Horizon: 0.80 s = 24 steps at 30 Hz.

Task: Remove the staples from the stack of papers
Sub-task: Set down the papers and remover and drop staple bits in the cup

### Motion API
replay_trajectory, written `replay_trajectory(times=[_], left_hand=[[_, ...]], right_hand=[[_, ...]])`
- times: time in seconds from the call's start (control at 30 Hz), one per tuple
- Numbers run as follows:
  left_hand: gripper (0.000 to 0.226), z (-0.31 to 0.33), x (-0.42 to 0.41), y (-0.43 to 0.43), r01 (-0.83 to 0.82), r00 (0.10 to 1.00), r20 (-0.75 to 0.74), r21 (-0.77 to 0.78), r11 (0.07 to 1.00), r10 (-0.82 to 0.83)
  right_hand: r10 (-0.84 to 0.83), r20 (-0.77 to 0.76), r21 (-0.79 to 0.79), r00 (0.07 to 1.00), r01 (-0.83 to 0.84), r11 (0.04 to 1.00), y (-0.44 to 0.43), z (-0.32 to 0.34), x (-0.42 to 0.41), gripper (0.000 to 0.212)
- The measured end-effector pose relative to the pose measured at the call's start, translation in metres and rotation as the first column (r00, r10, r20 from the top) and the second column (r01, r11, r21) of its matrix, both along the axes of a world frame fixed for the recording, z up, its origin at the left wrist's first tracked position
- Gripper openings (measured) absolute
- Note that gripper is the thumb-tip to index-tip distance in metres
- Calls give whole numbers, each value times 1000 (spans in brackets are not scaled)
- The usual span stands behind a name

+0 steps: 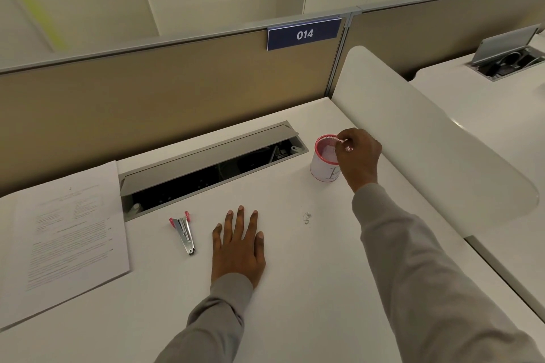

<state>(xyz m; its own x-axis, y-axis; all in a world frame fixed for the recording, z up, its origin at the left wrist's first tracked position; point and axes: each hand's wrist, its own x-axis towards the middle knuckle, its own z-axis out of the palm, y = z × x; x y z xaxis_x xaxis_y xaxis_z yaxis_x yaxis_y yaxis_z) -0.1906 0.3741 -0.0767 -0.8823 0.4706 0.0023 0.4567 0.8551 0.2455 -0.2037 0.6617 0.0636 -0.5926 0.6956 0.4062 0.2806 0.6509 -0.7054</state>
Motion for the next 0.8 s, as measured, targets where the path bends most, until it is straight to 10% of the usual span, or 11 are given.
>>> replay_trajectory(times=[0.23, 0.5, 0.8], left_hand=[[58, 1, 1, 1, -5, 1000, 5, 4, 1000, 5], [58, 0, 0, 0, -7, 1000, 10, 5, 1000, 7], [59, 1, 1, 0, -6, 1000, 14, -1, 1000, 6]], right_hand=[[170, 30, 189, 985, -172, 967, -37, -48, 51, 14], [-34, 674, 173, 738, -113, 978, -49, -120, 97, 92], [173, 745, 127, 645, -391, 912, -90, -113, 88, 94]])
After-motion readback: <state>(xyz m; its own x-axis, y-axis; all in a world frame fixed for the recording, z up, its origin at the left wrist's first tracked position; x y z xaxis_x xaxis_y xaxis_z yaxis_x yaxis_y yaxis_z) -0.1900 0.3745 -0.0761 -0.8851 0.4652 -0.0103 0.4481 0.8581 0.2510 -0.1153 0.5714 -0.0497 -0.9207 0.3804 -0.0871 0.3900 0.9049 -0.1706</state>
